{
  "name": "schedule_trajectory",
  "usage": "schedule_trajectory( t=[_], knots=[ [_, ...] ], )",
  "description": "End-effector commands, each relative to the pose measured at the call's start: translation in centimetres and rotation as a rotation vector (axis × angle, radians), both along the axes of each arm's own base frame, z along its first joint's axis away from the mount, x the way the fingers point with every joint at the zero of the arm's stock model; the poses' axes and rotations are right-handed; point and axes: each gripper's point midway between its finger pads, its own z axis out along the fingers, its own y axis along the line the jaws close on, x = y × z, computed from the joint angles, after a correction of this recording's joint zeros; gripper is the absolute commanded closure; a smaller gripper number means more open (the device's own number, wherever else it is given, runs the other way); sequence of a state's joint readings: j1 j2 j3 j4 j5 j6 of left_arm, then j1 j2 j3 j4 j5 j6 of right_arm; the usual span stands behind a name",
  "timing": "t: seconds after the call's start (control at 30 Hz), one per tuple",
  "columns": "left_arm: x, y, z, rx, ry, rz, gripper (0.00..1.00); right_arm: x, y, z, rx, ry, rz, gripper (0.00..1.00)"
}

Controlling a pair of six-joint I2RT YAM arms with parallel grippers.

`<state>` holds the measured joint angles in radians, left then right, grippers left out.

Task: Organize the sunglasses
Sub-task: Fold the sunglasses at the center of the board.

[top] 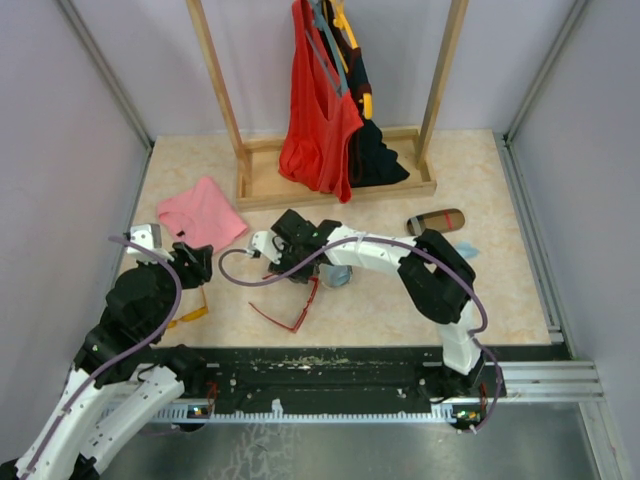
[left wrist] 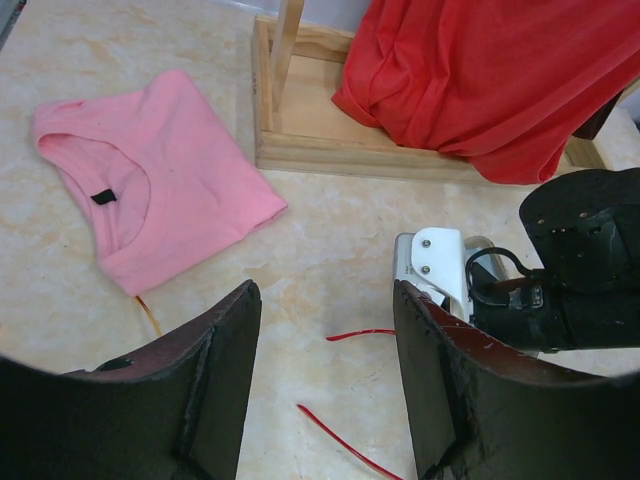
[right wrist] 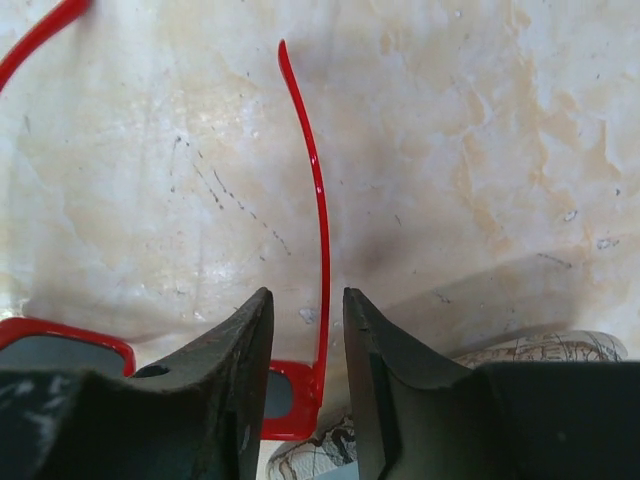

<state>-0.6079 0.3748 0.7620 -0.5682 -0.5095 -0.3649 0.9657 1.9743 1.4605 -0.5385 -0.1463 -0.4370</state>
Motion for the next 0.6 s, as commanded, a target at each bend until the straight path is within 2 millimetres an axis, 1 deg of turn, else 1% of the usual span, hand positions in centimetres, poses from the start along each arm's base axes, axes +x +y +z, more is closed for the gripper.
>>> schedule_trajectory(
  t=[0.0,0.03,0.1,0.17,0.2,0.27,0.33,0.37,0.43,0.47,0.57],
  knots=[
    [0.2,0.3,0.1,0.003,-0.011,0.019,0.38,0.6,3.8,4.6,0.185,-0.045,0.013,0.62],
    [0.3,0.3,0.2,0.002,-0.012,0.019,0.38,0.7,4.3,6.1,0.242,-0.053,-0.013,0.6],
    [0.3,0.3,0.1,0.003,-0.01,0.02,0.38,1.5,4.6,8.2,0.325,-0.077,-0.106,0.6],
    [0.2,0.4,0.1,0.003,-0.012,0.022,0.39,2.2,4.2,9.8,0.379,-0.091,-0.238,0.6],
    [0.3,0.4,0.2,0.003,-0.012,0.027,0.39,2.7,3.6,10.2,0.4,-0.092,-0.333,0.6],
    [0.2,0.6,0.1,0.003,-0.009,0.034,0.38,3.1,2.3,10.8,0.442,-0.066,-0.522,0.6],
    [0.2,0.6,0.1,0.0,-0.012,0.038,0.38,2.8,0.8,10.8,0.478,-0.026,-0.711,0.57],
    [0.2,0.6,0.1,-0.001,-0.013,0.037,0.38,2.5,-0.4,10.1,0.482,-0.02,-0.81,0.56],
    [0.3,0.6,0.1,0.002,-0.01,0.036,0.38,1.7,-2.3,11.0,0.534,-0.027,-0.994,0.55],
    [0.3,0.5,0.1,0.003,-0.008,0.034,0.38,0.9,-2.7,11.0,0.546,-0.011,-1.052,0.55],
    [0.4,0.4,-0.1,0.008,0.0,0.033,0.38,-0.7,-4.2,11.2,0.545,0.006,-1.225,0.55]
  ],
)
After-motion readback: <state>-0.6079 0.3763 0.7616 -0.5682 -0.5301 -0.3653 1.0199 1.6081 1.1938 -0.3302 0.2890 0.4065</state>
